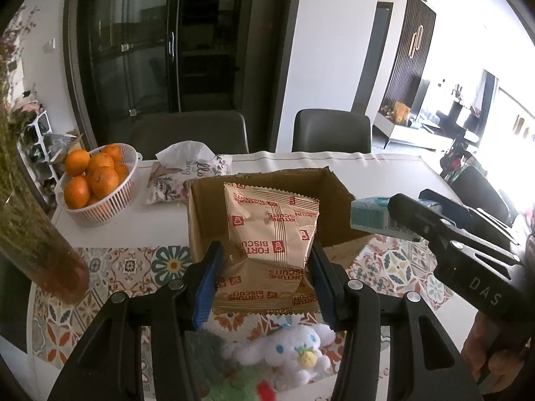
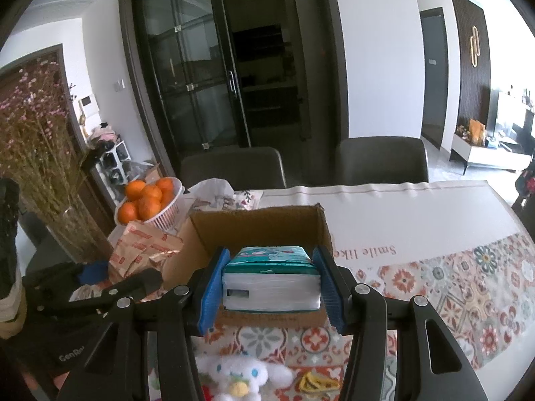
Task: Organize soft objects
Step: 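Carry the biscuit packet with the left tool while the right tool carries the tissue pack to the box, then lower both items into the cardboard box and open both tools, then withdraw both tools from the box toward the plush toys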
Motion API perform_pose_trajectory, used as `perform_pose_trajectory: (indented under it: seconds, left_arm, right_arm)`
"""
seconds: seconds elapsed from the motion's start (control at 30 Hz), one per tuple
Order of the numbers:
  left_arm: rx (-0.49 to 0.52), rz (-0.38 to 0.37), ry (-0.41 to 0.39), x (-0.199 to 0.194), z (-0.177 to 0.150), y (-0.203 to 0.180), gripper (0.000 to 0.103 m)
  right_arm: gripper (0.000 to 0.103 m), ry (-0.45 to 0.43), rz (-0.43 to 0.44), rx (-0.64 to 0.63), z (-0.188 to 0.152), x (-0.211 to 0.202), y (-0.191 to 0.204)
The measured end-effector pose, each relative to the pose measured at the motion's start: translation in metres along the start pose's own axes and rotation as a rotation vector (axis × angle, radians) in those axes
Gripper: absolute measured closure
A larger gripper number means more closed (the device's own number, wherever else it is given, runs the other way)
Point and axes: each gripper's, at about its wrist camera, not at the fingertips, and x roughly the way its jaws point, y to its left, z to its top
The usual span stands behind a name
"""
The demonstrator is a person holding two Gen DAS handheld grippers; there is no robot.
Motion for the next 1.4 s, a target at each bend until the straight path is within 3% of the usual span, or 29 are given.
perform_pose_trajectory:
  seconds: [0.6,0.7,0.73,0.8,1.2,1.4]
  left_arm:
    - [0.022,-0.013,0.187,0.082,0.038,0.016,0.052]
    - [0.033,-0.005,0.218,0.093,0.039,0.015,0.046]
    - [0.035,-0.002,0.225,0.095,0.039,0.014,0.04]
    - [0.034,0.003,0.234,0.099,0.039,0.015,0.037]
    - [0.027,0.061,0.22,0.073,0.029,0.019,0.032]
    - [0.03,0.111,0.172,0.042,0.023,0.022,0.021]
  right_arm:
    - [0.05,0.167,0.019,-0.023,0.03,0.095,-0.015]
    - [0.049,0.199,0.025,-0.017,0.03,0.107,-0.019]
    - [0.048,0.206,0.027,-0.012,0.03,0.11,-0.02]
    - [0.036,0.23,0.031,-0.004,0.029,0.117,-0.022]
    - [0.035,0.227,-0.045,0.008,0.028,0.104,-0.021]
    - [0.035,0.212,-0.033,0.019,0.027,0.084,-0.012]
